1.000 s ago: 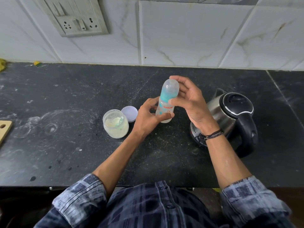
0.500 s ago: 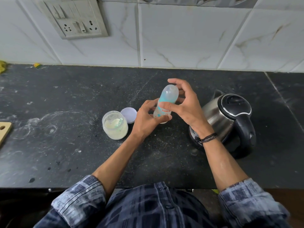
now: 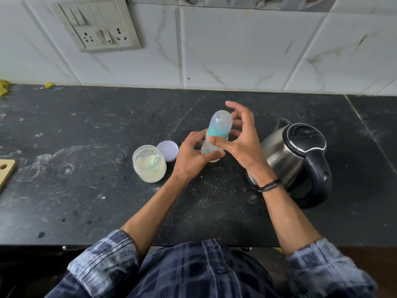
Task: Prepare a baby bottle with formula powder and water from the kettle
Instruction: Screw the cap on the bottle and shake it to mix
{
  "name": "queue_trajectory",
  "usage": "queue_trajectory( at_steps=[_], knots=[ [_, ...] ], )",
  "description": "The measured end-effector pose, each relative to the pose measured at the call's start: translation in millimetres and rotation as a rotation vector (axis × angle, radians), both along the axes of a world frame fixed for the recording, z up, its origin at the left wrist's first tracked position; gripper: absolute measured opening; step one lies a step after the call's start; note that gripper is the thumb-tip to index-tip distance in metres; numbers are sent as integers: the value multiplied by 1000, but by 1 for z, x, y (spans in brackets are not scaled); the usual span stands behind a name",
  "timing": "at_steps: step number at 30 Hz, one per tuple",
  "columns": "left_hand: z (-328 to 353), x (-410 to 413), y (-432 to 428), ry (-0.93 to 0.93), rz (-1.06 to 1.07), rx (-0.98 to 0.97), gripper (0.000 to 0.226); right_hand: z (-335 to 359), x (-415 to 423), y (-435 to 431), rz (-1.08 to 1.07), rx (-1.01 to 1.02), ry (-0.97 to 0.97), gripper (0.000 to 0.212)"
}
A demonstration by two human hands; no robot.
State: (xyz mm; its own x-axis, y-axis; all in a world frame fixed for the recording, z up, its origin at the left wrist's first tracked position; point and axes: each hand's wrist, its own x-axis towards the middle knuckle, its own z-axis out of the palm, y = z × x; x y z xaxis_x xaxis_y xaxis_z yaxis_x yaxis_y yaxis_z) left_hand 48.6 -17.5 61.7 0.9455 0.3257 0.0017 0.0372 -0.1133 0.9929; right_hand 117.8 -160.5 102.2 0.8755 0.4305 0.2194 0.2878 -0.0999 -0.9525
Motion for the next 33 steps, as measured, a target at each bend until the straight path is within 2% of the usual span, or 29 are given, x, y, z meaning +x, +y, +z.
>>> queue_trajectory(
  at_steps=[3, 7, 11, 15, 20, 25, 27, 31, 33],
  knots=[
    [-1, 1, 0, 9, 10, -12, 62, 1, 2, -5, 63, 74, 85, 74],
    [-4, 1, -1, 12, 17, -7, 65, -2, -1, -3, -36, 26, 2, 65],
    [-5, 3, -4, -10, 7, -16, 64, -5, -2, -1, -68, -8, -50, 71],
    [-2, 3, -3, -24, -14, -54, 62, -8, 4, -7, 61, 50, 106, 66],
    [-4, 3, -7, -33, -14, -54, 53, -12, 0, -3, -51, 67, 100, 59],
    [-6, 2, -12, -27, -18, -21, 57, -19, -6, 4, -113, 34, 40, 68],
    [-7, 2, -14, -22, -15, -23, 58, -19, -4, 3, -78, 19, 38, 71],
    [-8, 4, -11, -9, -9, -55, 53, -15, 7, -5, 81, 78, 172, 63],
    [-10, 5, -7, 2, -24, -56, 55, -16, 10, -6, 79, 89, 195, 59]
  ],
)
